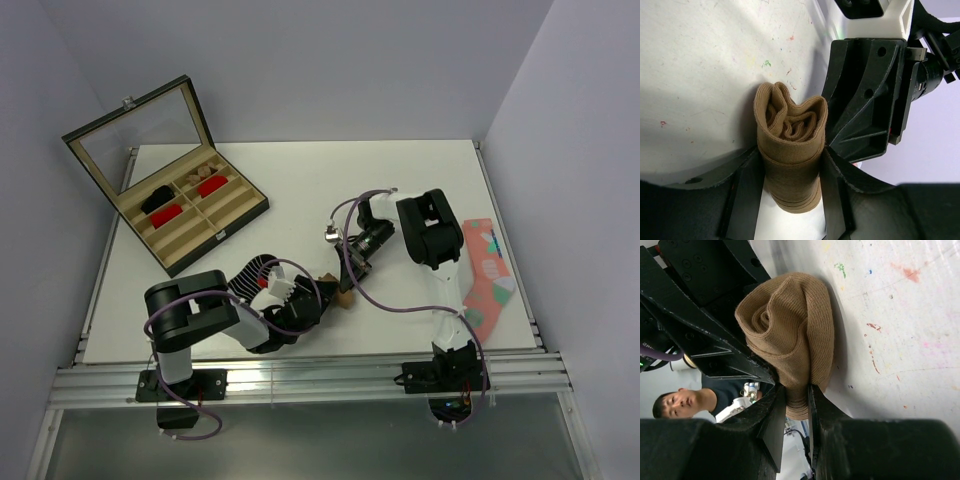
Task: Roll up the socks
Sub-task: Pick up the sock at the center of the board.
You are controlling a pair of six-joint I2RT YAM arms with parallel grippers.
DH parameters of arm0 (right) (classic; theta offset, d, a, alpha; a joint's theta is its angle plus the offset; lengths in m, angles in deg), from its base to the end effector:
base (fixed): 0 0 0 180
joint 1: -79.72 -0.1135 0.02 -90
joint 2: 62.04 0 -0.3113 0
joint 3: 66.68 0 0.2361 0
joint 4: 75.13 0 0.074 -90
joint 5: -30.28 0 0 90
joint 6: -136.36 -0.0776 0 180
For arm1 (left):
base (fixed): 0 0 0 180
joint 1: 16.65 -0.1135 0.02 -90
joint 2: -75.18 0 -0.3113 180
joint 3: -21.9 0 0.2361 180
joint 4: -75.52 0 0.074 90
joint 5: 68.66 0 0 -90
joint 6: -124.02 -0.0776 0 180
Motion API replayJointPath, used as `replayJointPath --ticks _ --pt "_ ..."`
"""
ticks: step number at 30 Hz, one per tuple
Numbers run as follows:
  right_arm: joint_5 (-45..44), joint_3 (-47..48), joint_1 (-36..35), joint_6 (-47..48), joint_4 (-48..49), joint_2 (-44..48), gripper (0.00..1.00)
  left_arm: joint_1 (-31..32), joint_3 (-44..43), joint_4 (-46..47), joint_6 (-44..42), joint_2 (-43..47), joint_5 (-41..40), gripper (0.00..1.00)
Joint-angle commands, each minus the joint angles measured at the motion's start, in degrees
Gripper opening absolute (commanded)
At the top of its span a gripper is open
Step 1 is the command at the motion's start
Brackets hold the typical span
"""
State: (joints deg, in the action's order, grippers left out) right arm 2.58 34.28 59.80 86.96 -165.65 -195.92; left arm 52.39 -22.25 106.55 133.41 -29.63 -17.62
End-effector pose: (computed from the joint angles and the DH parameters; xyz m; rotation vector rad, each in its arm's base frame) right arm 0.3276 0.1918 0.1177 0.8158 -2.2453 -1.5243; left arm 0.1643 -0.2926 0.1422 -0.9790 1.9380 -1.1549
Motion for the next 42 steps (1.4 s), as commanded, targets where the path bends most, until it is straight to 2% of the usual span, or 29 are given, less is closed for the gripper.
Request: replayJointPath --ticks 1,4,7,8,10,14,17,22,27,31,33,38,42 --pt "1.9 1.1 -1.8 1.3 -6.7 3.0 0.02 0.2 0.6 -2.5 -2.3 -2.5 2.7 0.5" --pt "1.7 0.7 -2.1 1.4 -6.7 3.5 0.02 0.2 0.4 -2.7 -3.0 -2.1 2.7 0.45" --pt "1.2 1.0 -2.2 1.4 -6.7 3.9 0.03 0.2 0.1 -2.4 -4.0 -1.9 2.9 0.25" --pt "1.1 1.0 -2.2 1.4 -6.7 3.9 0.03 0.2 0.0 -2.4 -4.4 -1.9 3.1 0.13" --pt "0.6 0.7 -2.2 0.4 -5.7 4.9 0.05 0.1 0.1 -2.1 -4.6 -1.8 3.3 0.01" --pt "-2.9 -2.5 -2.2 -7.0 2.8 9.9 0.26 0.2 0.6 -2.1 -4.7 -1.1 3.3 0.0" --pt "-6.0 -4.2 -2.1 -11.0 7.7 13.4 0.36 0.2 0.7 -2.6 -5.3 -0.3 3.2 0.0" --pt "-11.4 -8.0 -1.9 -16.7 15.0 18.8 0.47 0.0 0.6 -4.2 -6.2 1.5 2.9 0.0" --pt "-17.7 -11.4 -1.3 -20.1 20.8 24.5 0.5 -1.4 2.5 -3.8 -8.5 4.8 3.4 0.0" --pt "-22.3 -12.6 0.0 -21.5 22.8 28.3 0.5 -4.2 2.9 -5.1 -15.7 8.7 7.2 0.0" --pt "-23.9 -12.7 0.8 -21.7 23.5 29.9 0.5 -5.6 1.1 -9.6 -18.6 11.6 9.3 0.0" --pt "-24.2 -10.7 5.0 -20.2 22.4 31.2 0.5 -11.5 -0.9 -14.2 -29.9 20.1 18.5 0.0" --pt "-24.5 -8.6 7.3 -19.0 21.4 32.5 0.5 -16.6 -6.3 -24.8 -40.0 26.8 24.4 0.0"
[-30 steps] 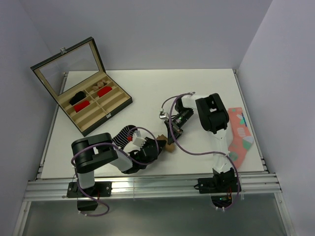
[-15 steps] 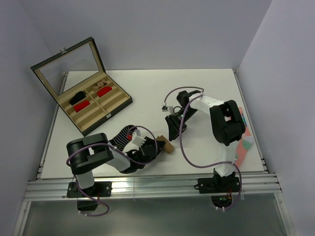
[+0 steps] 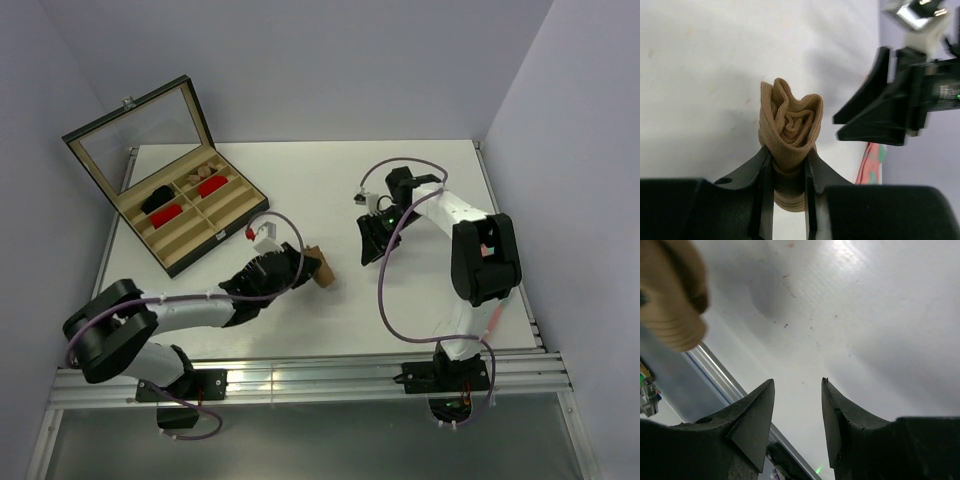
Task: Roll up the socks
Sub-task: Pick up the sock at the center of the board, then place the sock in the storage box.
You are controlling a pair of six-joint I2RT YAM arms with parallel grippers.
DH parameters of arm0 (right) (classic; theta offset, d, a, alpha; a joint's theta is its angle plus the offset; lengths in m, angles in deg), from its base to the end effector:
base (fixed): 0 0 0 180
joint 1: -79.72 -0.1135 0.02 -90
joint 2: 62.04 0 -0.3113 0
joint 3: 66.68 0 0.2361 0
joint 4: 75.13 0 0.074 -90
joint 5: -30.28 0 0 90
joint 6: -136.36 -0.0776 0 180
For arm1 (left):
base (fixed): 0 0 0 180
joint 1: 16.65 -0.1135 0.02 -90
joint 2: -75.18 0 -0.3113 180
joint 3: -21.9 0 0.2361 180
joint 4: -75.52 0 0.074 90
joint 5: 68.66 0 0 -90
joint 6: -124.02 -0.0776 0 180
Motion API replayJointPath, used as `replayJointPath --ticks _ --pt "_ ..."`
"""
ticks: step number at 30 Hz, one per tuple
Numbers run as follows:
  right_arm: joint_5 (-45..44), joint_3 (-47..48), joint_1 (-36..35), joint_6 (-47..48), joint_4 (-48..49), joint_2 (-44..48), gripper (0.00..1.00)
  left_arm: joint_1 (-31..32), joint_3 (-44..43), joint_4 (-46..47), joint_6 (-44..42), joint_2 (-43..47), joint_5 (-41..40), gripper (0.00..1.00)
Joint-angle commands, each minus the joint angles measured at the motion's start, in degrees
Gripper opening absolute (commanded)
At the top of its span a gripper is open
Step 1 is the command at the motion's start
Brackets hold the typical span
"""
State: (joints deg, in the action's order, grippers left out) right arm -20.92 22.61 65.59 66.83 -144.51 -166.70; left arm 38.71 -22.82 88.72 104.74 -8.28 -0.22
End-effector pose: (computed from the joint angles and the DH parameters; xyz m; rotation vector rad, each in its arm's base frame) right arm 0.3166 0.1298 0.2182 -0.8913 2.7070 0.9947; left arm 0.1943 -0.2311 0.2120 -0.5364 2.0703 -1.0100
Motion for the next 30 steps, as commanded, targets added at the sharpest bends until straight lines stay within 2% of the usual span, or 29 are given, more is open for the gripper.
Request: replayJointPath --ticks 1,2,3,7,12,13,17,20,26,30 --pt "-1.2 3.8 2.0 1.4 0.2 4.2 0.5 -9.0 -10.0 -15.8 -19.1 8.0 11.8 0.0" --pt "-1.2 4.1 2.0 1.4 0.2 4.2 0.5 -9.0 -11.6 -15.9 -19.2 8.6 11.8 0.0" --pt "-1.2 4.3 2.0 1.4 0.2 5.0 0.5 -11.0 -13.4 -18.4 -20.9 8.8 15.4 0.0" --pt "-2.9 4.4 2.1 1.6 1.1 7.8 0.49 -21.2 -22.4 -27.7 -31.7 8.3 21.8 0.0" --pt "-5.8 5.4 2.1 2.1 2.2 10.2 0.49 -29.9 -36.4 -38.4 -42.2 2.8 33.5 0.0" --pt "-5.9 5.5 2.2 2.2 2.3 10.4 0.49 -32.3 -38.9 -40.4 -46.7 1.6 35.6 0.0" --pt "-6.7 5.2 2.2 2.6 2.8 11.2 0.48 -36.2 -53.5 -52.2 -57.9 -6.4 35.7 0.0" --pt "-7.6 4.9 2.2 3.2 3.1 11.9 0.48 -39.7 -59.8 -56.8 -63.1 -10.2 35.9 0.0" --pt "-9.2 3.7 2.2 3.7 4.0 13.2 0.47 -45.4 -66.2 -61.5 -74.2 -15.8 38.2 0.0" --pt "-7.7 3.8 2.2 3.4 4.1 12.1 0.47 -47.5 -68.1 -62.3 -80.7 -19.8 48.3 0.0"
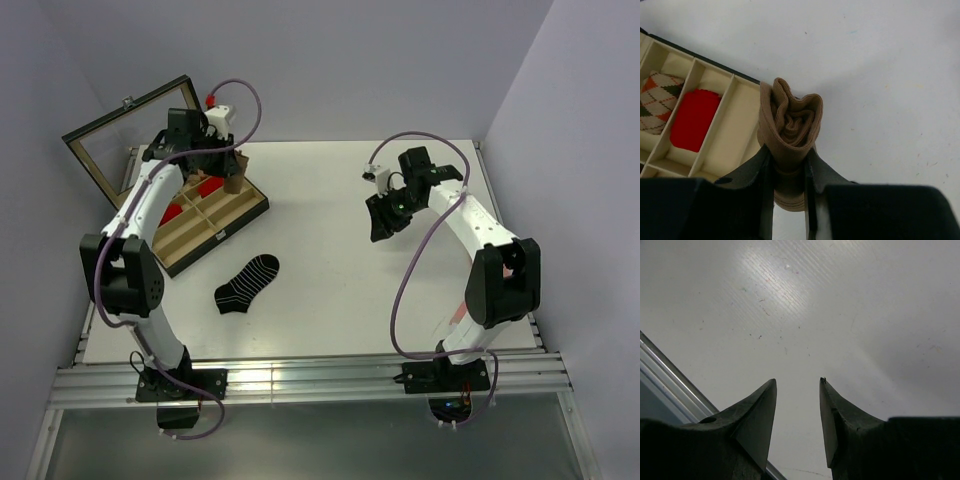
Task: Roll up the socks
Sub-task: Place the sock in the storage box.
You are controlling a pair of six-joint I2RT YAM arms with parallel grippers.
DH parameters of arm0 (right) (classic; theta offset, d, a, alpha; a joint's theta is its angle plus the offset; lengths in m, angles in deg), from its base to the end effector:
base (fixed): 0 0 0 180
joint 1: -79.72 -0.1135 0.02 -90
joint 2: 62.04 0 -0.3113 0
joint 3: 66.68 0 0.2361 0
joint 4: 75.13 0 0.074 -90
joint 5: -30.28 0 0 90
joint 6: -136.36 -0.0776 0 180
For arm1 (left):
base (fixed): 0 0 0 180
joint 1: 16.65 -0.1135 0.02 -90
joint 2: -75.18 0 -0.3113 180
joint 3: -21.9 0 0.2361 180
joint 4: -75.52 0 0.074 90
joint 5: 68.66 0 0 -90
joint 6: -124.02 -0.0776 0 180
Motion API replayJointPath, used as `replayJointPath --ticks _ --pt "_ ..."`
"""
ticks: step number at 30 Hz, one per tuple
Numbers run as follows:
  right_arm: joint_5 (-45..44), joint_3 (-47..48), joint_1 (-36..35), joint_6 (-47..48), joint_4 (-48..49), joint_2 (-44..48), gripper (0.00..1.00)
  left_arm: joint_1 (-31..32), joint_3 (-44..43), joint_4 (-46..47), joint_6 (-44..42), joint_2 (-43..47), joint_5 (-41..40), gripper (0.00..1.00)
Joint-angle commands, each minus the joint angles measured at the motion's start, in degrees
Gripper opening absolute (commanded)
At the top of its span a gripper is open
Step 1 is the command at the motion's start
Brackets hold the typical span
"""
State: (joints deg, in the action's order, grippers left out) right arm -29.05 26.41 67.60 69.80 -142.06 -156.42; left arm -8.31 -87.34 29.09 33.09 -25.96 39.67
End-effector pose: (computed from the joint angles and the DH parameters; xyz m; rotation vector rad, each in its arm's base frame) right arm 0.3163 0.1084 0.2879 -0.9379 2.4690 0.6697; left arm 0.4216 -0.0865 0.3606 0.3534 2.2058 -0.4282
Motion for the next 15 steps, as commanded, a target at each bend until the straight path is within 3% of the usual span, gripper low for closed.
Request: replayJointPath --ticks 1,5,10,15 --pt "0.8 0.2 0.2 0.4 1.6 1.7 0.46 -0.7 -4.6 -3.9 -11.7 -3.3 9.0 0.0" --pt "0.7 -0.3 0.2 0.4 2.3 1.9 0.46 -1.1 -12.9 -11.8 -16.6 -11.2 9.3 0.0" --pt "1.0 -0.6 0.2 0.6 2.4 1.9 0.45 -1.5 -11.6 -11.9 -18.5 -13.7 4.4 0.0" --pt "1.2 -1.6 0.2 1.0 2.7 1.8 0.45 -1.5 -12.7 -13.9 -20.3 -15.9 7.4 0.0"
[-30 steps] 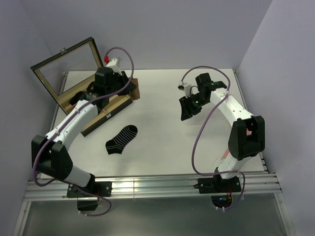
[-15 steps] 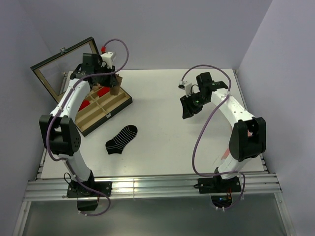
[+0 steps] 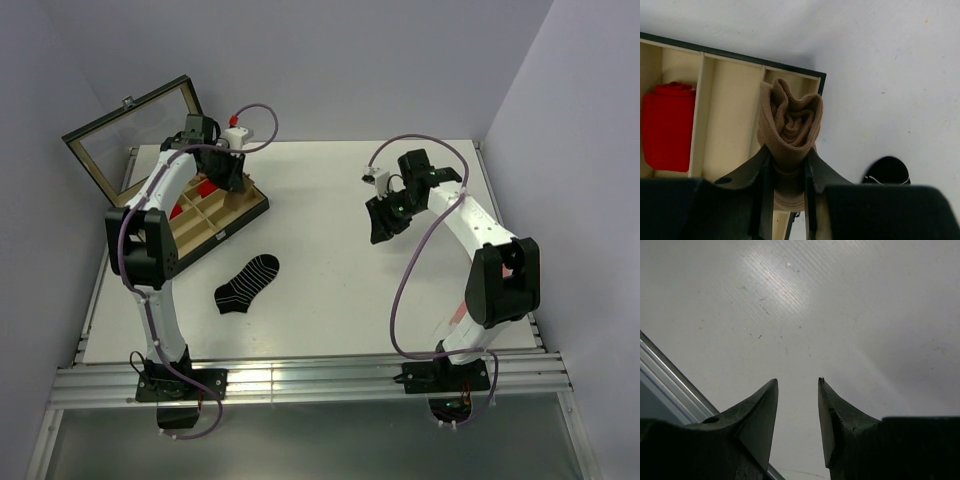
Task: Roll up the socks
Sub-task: Place the sock in the storage box.
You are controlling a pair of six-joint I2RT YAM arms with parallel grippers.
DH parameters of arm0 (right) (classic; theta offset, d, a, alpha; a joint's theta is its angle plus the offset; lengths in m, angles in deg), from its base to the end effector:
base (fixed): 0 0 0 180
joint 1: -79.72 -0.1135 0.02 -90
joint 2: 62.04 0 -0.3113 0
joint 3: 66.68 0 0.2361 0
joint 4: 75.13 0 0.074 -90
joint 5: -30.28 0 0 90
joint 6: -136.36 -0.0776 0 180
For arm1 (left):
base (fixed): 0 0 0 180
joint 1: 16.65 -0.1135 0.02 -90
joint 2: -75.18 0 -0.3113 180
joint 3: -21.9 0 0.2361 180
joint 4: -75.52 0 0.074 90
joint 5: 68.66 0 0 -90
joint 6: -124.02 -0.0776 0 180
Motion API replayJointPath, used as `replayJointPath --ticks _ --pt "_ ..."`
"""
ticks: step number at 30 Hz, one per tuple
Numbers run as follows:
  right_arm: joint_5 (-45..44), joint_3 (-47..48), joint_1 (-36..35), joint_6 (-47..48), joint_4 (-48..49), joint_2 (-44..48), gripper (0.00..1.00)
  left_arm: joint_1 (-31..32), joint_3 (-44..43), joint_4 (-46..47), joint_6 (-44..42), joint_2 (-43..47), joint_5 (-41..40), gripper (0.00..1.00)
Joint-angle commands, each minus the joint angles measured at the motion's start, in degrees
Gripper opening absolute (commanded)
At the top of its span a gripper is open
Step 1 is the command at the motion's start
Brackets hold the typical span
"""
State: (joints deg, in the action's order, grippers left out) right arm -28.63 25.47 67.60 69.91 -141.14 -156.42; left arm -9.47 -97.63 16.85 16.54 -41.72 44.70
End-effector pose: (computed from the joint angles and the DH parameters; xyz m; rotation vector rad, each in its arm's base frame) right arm 0.3160 0.1088 0.2843 -0.9410 2.4648 0.6788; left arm 0.4702 -0.0902 0.2815 0.6835 2.3927 -0.4433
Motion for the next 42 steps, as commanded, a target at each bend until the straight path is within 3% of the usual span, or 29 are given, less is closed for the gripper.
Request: replayJointPath --ticks 1,26,42 --pt "0.6 -0.8 0.2 1.0 1.8 1.8 0.45 -0.3 -3.0 -2.4 -4.1 -0.5 2.9 0.0" --pt "1.2 -2.2 0.2 2.0 1.9 2.5 0.41 -0.1 -10.8 -8.0 -2.7 -10.4 3.2 0.0" --pt "1.3 -3.4 0.2 2.3 2.9 2.5 0.4 0.7 -12.0 -7.9 -1.2 -13.8 -5.2 0.0"
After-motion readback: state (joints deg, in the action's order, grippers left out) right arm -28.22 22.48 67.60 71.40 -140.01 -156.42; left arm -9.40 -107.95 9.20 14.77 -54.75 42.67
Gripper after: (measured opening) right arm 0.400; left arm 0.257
